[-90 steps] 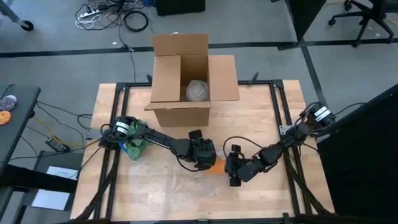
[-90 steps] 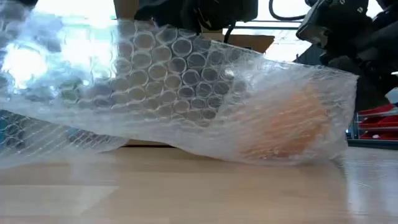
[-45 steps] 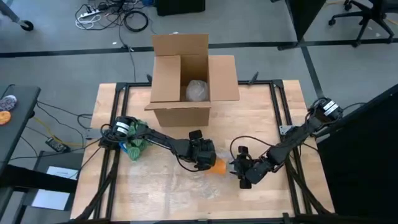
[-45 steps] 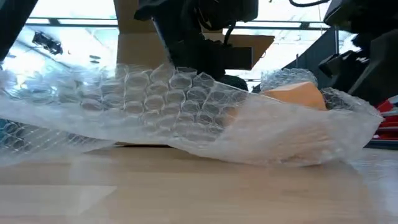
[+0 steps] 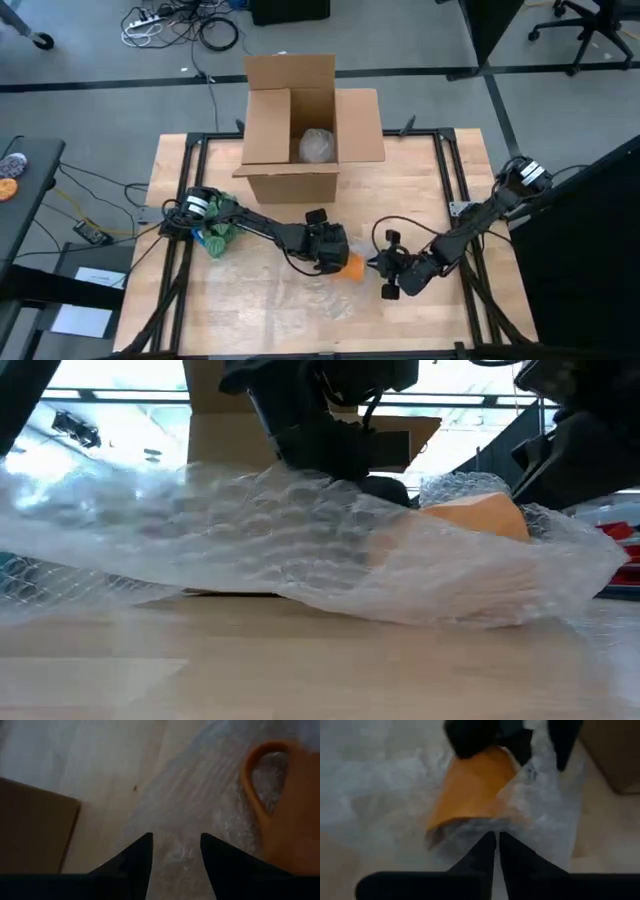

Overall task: Wrap mug
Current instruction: Wrap the orange mug with the bubble wrap

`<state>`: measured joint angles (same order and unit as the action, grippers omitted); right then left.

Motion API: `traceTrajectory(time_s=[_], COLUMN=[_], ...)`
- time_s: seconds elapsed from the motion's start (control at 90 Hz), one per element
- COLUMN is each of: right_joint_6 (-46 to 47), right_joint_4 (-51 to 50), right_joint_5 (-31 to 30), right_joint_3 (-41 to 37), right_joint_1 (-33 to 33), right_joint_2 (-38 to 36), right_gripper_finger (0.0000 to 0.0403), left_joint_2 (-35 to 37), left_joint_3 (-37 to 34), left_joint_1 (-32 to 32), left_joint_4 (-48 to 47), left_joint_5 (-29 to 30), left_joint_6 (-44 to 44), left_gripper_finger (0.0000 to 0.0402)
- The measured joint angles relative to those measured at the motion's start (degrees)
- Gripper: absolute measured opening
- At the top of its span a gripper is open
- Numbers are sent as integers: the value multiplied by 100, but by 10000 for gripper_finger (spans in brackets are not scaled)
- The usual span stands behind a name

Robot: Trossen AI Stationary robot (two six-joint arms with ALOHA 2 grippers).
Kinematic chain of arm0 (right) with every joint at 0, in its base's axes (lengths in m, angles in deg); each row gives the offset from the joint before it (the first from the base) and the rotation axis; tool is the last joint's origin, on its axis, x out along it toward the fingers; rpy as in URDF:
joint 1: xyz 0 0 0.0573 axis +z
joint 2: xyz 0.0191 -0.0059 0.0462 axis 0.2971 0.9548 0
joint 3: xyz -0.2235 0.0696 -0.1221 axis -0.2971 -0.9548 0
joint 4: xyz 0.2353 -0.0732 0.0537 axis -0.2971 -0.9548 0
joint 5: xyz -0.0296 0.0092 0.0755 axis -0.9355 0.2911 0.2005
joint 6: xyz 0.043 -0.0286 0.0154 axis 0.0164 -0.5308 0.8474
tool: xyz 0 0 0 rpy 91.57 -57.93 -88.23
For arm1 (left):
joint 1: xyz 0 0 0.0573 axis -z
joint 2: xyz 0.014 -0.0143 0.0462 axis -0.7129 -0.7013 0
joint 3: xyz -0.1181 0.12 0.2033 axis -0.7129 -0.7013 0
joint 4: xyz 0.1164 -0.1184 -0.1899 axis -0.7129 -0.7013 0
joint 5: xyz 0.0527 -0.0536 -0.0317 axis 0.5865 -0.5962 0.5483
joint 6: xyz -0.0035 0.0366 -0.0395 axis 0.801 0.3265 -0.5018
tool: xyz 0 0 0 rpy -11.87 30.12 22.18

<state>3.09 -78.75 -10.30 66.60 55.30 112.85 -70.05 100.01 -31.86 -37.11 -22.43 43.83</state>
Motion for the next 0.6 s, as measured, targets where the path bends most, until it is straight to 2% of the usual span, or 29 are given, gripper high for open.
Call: traceTrajectory(time_s=[0.078, 0.244, 0.367, 0.6], right_joint_6=[-154, -669, -902, -856], right_joint_4=[377, 1954, 2719, 2417], right_joint_5=[-1, 317, 241, 257], right_joint_3=[-10, -14, -17, -13], right_joint_1=[-76, -258, -390, -371], right_joint_2=[244, 1213, 1708, 1528], right_gripper_finger=[6, 2, 0, 0], left_joint_2=[-27, -39, -39, -35], left_joint_3=[0, 0, 0, 30], left_joint_1=[0, -1, 0, -9], left_joint_4=[64, 96, 26, -270], left_joint_5=[2, -2, -7, 81], left_joint_6=[0, 7, 56, 81], left_gripper_finger=[152, 152, 152, 152])
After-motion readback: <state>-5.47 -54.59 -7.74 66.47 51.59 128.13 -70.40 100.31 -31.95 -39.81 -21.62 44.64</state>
